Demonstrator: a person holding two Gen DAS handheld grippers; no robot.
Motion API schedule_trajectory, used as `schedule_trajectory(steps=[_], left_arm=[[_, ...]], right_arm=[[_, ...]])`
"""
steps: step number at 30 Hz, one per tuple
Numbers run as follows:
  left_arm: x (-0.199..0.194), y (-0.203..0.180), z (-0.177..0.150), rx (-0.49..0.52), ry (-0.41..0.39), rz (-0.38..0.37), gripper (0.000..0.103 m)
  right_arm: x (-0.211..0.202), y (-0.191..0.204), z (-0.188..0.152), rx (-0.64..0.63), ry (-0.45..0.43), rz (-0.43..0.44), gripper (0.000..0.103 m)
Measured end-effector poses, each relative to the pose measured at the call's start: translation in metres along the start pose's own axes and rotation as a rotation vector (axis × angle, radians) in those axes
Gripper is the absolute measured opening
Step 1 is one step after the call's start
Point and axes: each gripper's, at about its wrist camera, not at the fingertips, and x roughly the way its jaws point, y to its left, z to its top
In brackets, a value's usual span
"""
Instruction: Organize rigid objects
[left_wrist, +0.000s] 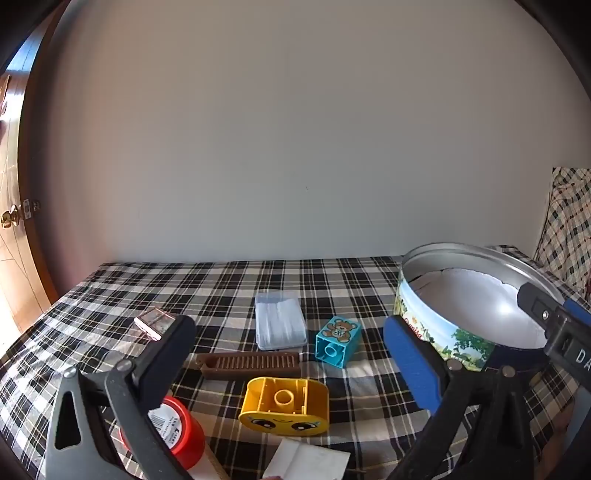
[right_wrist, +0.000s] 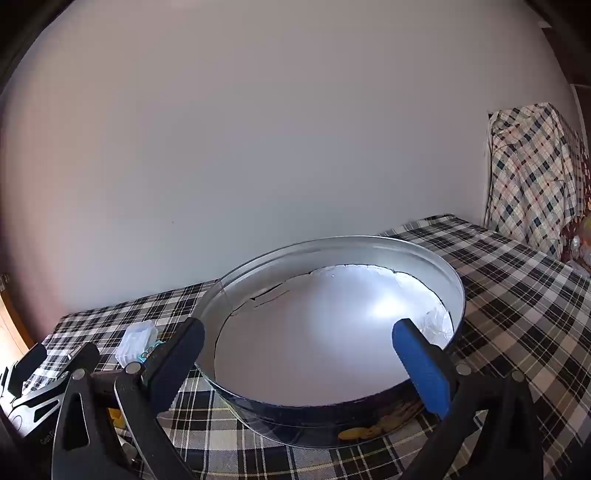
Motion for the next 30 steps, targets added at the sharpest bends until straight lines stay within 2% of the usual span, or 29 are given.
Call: schedule_trajectory(steps=[5, 6, 8, 12, 30], left_arm=[[-0.001, 0.0, -0.004, -0.012, 0.007, 0.02, 0.103], [-0.003, 0.0, -0.004, -0.018, 0.005, 0.021, 0.103], [-0.001, 0.002, -0.005, -0.021, 0.018, 0.016, 0.103], [0.005, 0.001, -0.006, -0.019, 0.032, 0.018, 0.103], [0.005, 0.002, -0.005, -0.014, 0.049, 0.008, 0.103]], right_arm=[[-0.003, -0.005, 0.0, -0.042, -0.027, 0.005, 0.102], [0.001, -0.001, -0.001, -0.073, -0.016, 0.001, 0.102], [-0.007, 0.013, -0.003, -0.14, -0.052, -0.004, 0.102], [-0.012, 0.024, -0.004, -0.178, -0.086, -0.005, 0.102], [-0.012, 0.024, -0.005, -0.174, -0.089, 0.003, 0.102]])
